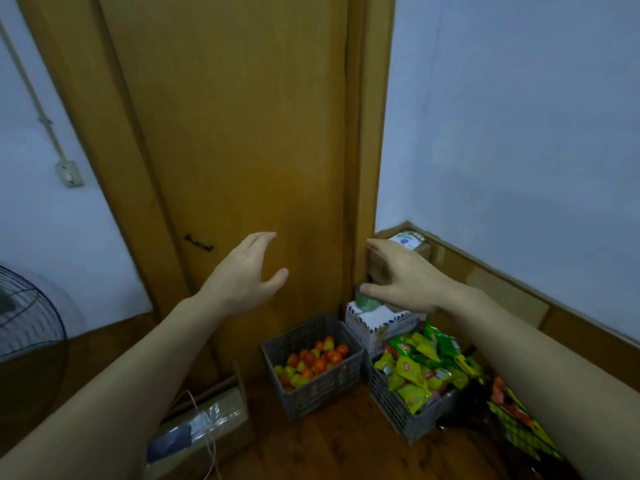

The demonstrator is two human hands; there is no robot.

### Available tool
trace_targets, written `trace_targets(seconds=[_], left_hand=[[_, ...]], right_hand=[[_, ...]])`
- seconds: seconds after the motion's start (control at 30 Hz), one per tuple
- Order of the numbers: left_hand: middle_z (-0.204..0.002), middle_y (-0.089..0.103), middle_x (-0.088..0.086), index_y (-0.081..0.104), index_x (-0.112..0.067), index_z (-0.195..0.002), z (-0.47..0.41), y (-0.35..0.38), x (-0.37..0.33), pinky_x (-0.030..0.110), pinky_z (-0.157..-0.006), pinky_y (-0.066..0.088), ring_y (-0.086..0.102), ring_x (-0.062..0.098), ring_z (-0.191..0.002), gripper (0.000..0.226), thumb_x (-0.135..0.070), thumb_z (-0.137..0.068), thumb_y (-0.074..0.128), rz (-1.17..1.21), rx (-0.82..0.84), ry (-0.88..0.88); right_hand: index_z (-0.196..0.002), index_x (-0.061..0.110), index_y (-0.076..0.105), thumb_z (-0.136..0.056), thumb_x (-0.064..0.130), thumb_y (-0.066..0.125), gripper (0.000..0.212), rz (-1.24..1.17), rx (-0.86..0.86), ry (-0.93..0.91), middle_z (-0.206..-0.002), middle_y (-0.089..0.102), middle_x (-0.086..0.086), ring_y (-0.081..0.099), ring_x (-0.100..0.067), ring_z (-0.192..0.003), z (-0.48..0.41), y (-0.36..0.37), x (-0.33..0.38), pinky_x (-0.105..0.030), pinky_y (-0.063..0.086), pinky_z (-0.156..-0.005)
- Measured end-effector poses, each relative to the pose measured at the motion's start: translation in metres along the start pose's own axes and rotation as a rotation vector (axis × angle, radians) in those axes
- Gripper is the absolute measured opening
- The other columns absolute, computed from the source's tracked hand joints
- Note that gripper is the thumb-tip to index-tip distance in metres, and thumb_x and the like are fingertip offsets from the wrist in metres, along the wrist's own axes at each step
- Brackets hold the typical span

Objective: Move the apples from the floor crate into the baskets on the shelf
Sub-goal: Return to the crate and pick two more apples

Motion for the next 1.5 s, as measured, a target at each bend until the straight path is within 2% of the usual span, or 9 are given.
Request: trace_targets(seconds=[0.4, 0.6, 0.77, 0.97, 1.13, 1.3, 1.37, 1.47, 1.5], left_hand=[[-0.163, 0.027, 0.002, 0.024, -0.016, -0.158, -0.175, 0.069, 0.119, 0.032, -0.112, 0.034, 0.032, 0.019, -0.147, 0.075, -0.048, -0.097, 0.056, -0.008, 0.022, -0.03], [-0.161, 0.028, 0.003, 0.025, -0.017, -0.157, -0.274, 0.101, 0.165, 0.04, -0.113, 0.039, 0.034, 0.021, -0.145, 0.074, -0.046, -0.097, 0.057, 0.022, 0.073, -0.04], [-0.16, 0.03, 0.003, 0.026, -0.017, -0.157, -0.331, 0.127, 0.191, 0.039, -0.111, 0.041, 0.036, 0.021, -0.144, 0.073, -0.045, -0.097, 0.057, 0.028, 0.054, -0.055], [-0.16, 0.03, 0.001, 0.027, -0.019, -0.156, -0.375, 0.169, 0.239, 0.03, -0.108, 0.034, 0.035, 0.018, -0.144, 0.07, -0.044, -0.098, 0.056, 0.037, 0.005, -0.17], [-0.158, 0.032, 0.003, 0.028, -0.018, -0.155, -0.399, 0.231, 0.296, 0.03, -0.109, 0.032, 0.034, 0.019, -0.144, 0.069, -0.045, -0.098, 0.056, 0.012, -0.033, -0.266], [-0.158, 0.032, 0.002, 0.026, -0.019, -0.155, -0.382, 0.328, 0.361, 0.027, -0.106, 0.031, 0.036, 0.019, -0.142, 0.07, -0.047, -0.098, 0.055, 0.003, -0.039, -0.329], [-0.156, 0.033, 0.002, 0.027, -0.02, -0.155, -0.363, 0.376, 0.388, 0.025, -0.102, 0.033, 0.041, 0.019, -0.137, 0.069, -0.046, -0.098, 0.056, 0.002, -0.033, -0.351], [-0.153, 0.036, 0.002, 0.029, -0.021, -0.154, -0.331, 0.457, 0.431, 0.025, -0.092, 0.038, 0.054, 0.019, -0.119, 0.069, -0.047, -0.096, 0.057, 0.019, 0.004, -0.403], [-0.153, 0.036, 0.002, 0.029, -0.021, -0.154, -0.32, 0.487, 0.445, 0.025, -0.092, 0.038, 0.053, 0.019, -0.12, 0.069, -0.047, -0.096, 0.057, 0.021, 0.026, -0.422]], right_hand=[[-0.159, 0.019, 0.019, -0.089, 0.055, 0.066, 0.093, -0.019, 0.017, -0.009, -0.164, 0.026, -0.001, 0.029, -0.019, -0.148, -0.206, 0.05, -0.062, -0.036, 0.03, -0.118], [-0.158, 0.021, 0.021, -0.088, 0.056, 0.068, 0.091, -0.034, 0.033, 0.059, -0.163, 0.028, -0.001, 0.052, -0.023, -0.131, -0.3, 0.056, -0.108, -0.04, 0.045, -0.107], [-0.159, 0.018, 0.021, -0.09, 0.052, 0.067, 0.089, -0.009, 0.042, 0.02, -0.163, 0.028, -0.003, 0.034, -0.022, -0.145, -0.367, 0.068, -0.135, -0.036, 0.03, -0.115], [-0.159, 0.019, 0.02, -0.091, 0.053, 0.063, 0.088, -0.048, 0.08, -0.049, -0.163, 0.027, -0.003, 0.03, -0.02, -0.147, -0.452, 0.113, -0.166, -0.037, 0.03, -0.118], [-0.159, 0.018, 0.019, -0.094, 0.052, 0.061, 0.084, -0.079, 0.125, -0.103, -0.164, 0.025, -0.003, 0.027, -0.021, -0.149, -0.508, 0.188, -0.203, -0.039, 0.028, -0.119], [-0.158, 0.018, 0.022, -0.093, 0.052, 0.062, 0.083, -0.071, 0.15, -0.126, -0.163, 0.027, -0.004, 0.027, -0.022, -0.149, -0.541, 0.305, -0.239, -0.04, 0.028, -0.119], [-0.158, 0.019, 0.022, -0.093, 0.052, 0.062, 0.083, -0.084, 0.18, -0.132, -0.163, 0.027, -0.003, 0.027, -0.021, -0.149, -0.544, 0.364, -0.255, -0.04, 0.028, -0.119], [-0.158, 0.02, 0.022, -0.093, 0.052, 0.061, 0.083, -0.106, 0.214, -0.132, -0.163, 0.027, -0.001, 0.027, -0.02, -0.148, -0.543, 0.458, -0.281, -0.038, 0.028, -0.118], [-0.158, 0.02, 0.022, -0.093, 0.052, 0.061, 0.083, -0.109, 0.227, -0.129, -0.162, 0.027, -0.001, 0.028, -0.02, -0.148, -0.54, 0.489, -0.29, -0.038, 0.029, -0.117]])
Point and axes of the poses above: each hand's wrist, its own z-axis away from the middle knuckle, its own y-axis out of the palm, x = y × z, the point moved 9 cm from there along -z, towards the middle knuckle
